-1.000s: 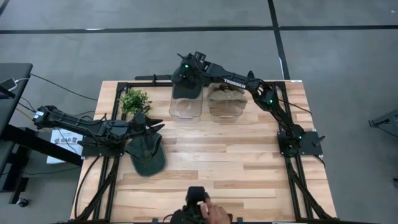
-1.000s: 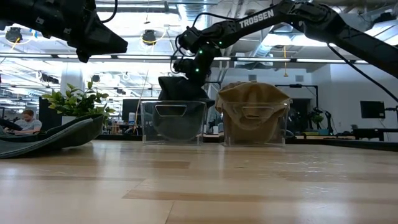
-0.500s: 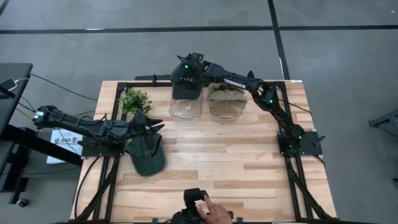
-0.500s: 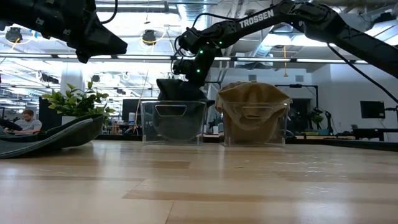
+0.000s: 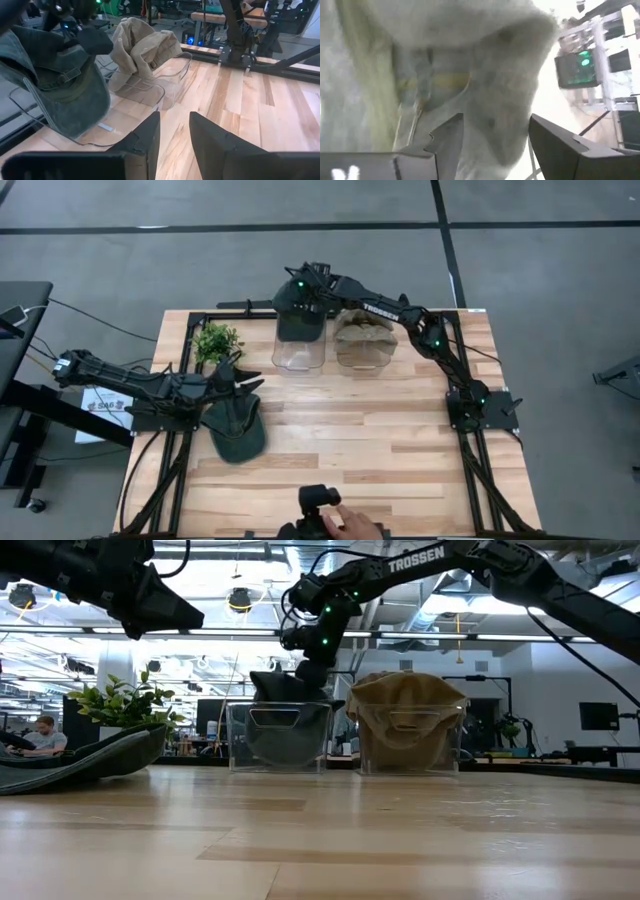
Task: Pick & Place hat
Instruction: Put the right blue cap into the left transparent bin, then put the blue cap into the left transparent bin
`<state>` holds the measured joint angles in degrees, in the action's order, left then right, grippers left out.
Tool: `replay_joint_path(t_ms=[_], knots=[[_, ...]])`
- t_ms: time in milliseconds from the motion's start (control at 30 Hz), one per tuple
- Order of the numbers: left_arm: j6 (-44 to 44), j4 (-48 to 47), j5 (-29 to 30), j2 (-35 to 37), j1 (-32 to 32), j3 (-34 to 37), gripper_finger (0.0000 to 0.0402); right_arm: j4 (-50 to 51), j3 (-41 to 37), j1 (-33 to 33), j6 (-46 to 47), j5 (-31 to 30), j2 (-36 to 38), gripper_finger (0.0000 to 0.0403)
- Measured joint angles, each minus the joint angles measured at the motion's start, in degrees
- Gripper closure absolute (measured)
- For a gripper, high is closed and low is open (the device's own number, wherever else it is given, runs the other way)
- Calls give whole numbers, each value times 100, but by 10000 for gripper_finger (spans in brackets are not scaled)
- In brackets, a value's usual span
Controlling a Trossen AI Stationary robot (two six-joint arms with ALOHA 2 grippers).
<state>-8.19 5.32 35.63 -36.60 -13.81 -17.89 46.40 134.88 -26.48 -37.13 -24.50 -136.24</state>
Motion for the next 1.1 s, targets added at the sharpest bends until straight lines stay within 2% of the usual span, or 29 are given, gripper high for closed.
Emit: replay_joint_path(t_ms=[233, 333, 400, 500, 600, 700, 767, 833, 967, 1100], knots=[[-30, -32, -3, -153, -1, 2, 300, 324, 5, 13, 10, -101, 346, 212], [-151, -17, -2, -281, -1, 2, 300, 372, 3, -8, 492, 52, 522, 217], [-233, -13, -41, -387, -1, 2, 300, 468, 3, -89, 1050, 677, 663, 220], [-278, -8, -455, -544, -14, 2, 300, 485, -53, -163, 1649, 2261, 810, 222], [-279, -17, -870, -653, -51, 2, 300, 543, -131, -61, 1781, 3756, 789, 222], [-280, -12, -917, -671, -126, 2, 300, 580, -129, 220, 1783, 5171, 784, 221], [-280, -9, -932, -658, -207, 2, 300, 576, -124, 460, 1780, 5702, 782, 219], [-280, -12, -933, -658, -309, 2, 300, 578, -126, 747, 1782, 5878, 766, 218], [-280, -13, -933, -656, -624, 2, 300, 365, -339, 1434, 1852, 5781, 781, 218], [-280, -15, -935, -548, -988, 2, 300, -121, -1100, 2030, 2283, 5054, 791, 222]])
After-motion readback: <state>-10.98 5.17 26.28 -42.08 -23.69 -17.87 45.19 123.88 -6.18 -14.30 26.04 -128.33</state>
